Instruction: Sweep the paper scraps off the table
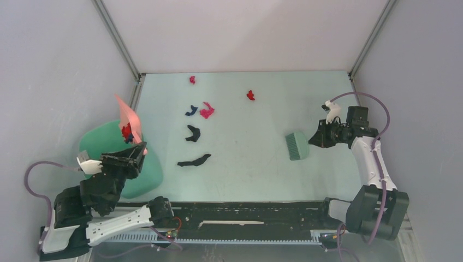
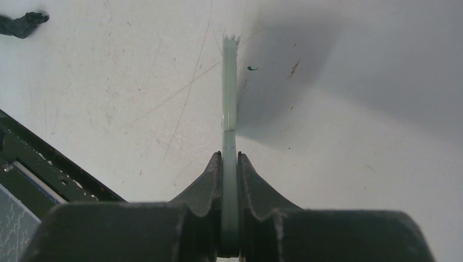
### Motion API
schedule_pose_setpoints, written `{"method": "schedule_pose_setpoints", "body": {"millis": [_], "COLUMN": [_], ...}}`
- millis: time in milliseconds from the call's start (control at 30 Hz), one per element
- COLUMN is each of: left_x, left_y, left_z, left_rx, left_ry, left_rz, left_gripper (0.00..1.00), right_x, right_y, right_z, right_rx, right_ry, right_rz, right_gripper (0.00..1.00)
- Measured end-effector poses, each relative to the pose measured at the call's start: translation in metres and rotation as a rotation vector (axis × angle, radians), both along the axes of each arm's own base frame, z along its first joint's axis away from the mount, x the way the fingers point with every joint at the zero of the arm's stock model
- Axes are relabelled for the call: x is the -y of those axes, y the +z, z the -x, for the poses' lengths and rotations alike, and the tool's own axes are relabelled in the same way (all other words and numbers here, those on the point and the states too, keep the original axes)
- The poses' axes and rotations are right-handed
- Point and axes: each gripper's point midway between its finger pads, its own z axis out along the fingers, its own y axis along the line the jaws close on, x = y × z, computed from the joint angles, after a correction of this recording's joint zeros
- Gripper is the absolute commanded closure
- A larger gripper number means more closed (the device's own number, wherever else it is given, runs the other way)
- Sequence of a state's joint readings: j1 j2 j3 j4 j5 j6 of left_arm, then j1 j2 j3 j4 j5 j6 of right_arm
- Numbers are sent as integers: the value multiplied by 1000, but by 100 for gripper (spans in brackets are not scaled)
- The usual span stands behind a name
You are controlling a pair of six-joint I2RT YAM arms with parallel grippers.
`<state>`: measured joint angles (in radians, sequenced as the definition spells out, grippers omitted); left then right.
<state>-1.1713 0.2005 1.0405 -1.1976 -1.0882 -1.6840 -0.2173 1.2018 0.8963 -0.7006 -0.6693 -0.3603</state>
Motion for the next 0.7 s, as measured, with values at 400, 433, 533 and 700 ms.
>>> {"method": "schedule_pose_setpoints", "body": {"millis": [400,433,533,700], "left_x": [4,5,5,5], "left_y": [-7,-7,-5,1], "left_z": [-3,-4,-5,-5], "left_rx": [18,23,33,48], "left_ry": [32,35,40,47], "left_rz": [251,270,308,338], "left_gripper": [100,100,100,100], "right_x": [0,0,0,1], "right_y": [-2,-2,-2,-3], "right_z": [1,1,1,1], "right_rx": [-12,-12,-14,-13], "right_ry": [1,1,1,-1], "right_rz": [-9,-10,-10,-10], "right_gripper": [100,100,100,100]}}
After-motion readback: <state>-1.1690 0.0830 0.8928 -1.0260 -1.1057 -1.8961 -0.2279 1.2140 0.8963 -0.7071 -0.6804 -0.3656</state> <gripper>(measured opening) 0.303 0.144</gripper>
